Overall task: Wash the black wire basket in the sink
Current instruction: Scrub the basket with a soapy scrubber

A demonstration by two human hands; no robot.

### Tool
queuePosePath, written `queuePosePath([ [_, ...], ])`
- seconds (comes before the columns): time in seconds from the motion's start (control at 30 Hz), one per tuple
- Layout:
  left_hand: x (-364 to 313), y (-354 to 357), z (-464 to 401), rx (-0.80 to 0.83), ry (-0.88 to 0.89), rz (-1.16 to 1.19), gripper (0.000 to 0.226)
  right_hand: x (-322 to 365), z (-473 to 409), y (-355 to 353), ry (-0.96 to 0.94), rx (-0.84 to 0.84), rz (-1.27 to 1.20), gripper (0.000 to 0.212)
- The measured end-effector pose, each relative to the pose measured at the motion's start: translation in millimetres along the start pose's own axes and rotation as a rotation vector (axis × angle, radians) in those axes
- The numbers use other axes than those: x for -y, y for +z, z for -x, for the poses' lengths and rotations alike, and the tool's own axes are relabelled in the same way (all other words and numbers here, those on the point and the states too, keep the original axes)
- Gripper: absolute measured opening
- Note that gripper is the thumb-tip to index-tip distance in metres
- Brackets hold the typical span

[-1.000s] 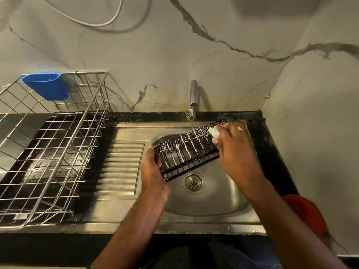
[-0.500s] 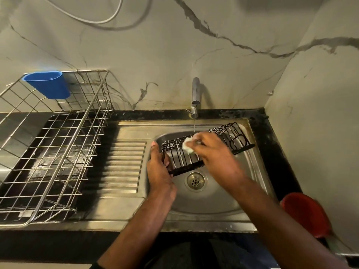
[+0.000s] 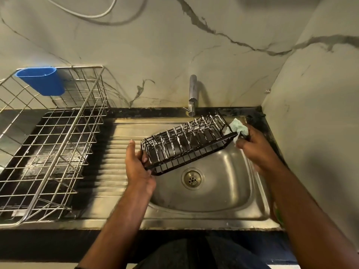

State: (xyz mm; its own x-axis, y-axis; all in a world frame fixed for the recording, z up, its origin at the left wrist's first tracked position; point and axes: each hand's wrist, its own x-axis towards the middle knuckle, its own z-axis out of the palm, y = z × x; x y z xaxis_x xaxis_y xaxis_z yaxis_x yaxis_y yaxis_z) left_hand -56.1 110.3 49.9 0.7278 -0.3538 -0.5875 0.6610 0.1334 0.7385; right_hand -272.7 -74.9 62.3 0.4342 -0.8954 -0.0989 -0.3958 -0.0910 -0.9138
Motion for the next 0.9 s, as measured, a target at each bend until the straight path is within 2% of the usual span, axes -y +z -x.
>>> queuePosePath([
  [0.07,-4,-5,-5,-0.018,-0.013,0.007,0.046,2,3,-6,-0.031,0.081,-0.052,0.045],
  [0.13,-4,-9,-9,-0.006,-0.048,0.095,0.047,6,7,-4,-0.073,0.093,-0.143,0.027],
  [0.23,3,-7,-15,0.055,-0.055,0.116,0.061,7,15,8,-0.119,-0.017,-0.326,0.014],
  [0.27,6,-5,-17,0.081,-0.045,0.083,0.065,9,17,13,-0.103,-0.074,-0.366,0.02],
  [0.33,12,0,-15,0.088,-0.019,-0.027,0.064,13,19,22,-0.095,-0.152,-0.382,0.035],
  [0.37,15,1,-14,0.078,0.0,-0.091,0.059,15,19,25,-0.107,-0.17,-0.379,0.035],
  [0.47,28,3,-14,0.041,0.152,-0.294,0.048,26,22,33,-0.165,-0.162,-0.342,0.027],
  [0.6,41,16,2,-0.039,0.184,-0.639,0.066,39,31,54,-0.186,-0.108,-0.118,0.015],
  [0.67,48,24,17,0.043,0.214,-0.563,0.059,41,34,68,-0.226,-0.095,0.009,0.022],
  [0.73,50,34,36,0.193,0.155,-0.341,0.053,40,38,79,-0.249,-0.089,0.066,0.03],
  [0.8,45,41,48,0.324,0.032,-0.162,0.061,38,43,85,-0.25,-0.063,0.073,0.037],
  [0.9,34,49,43,0.415,-0.119,-0.026,0.079,35,50,88,-0.277,0.015,0.11,0.044],
])
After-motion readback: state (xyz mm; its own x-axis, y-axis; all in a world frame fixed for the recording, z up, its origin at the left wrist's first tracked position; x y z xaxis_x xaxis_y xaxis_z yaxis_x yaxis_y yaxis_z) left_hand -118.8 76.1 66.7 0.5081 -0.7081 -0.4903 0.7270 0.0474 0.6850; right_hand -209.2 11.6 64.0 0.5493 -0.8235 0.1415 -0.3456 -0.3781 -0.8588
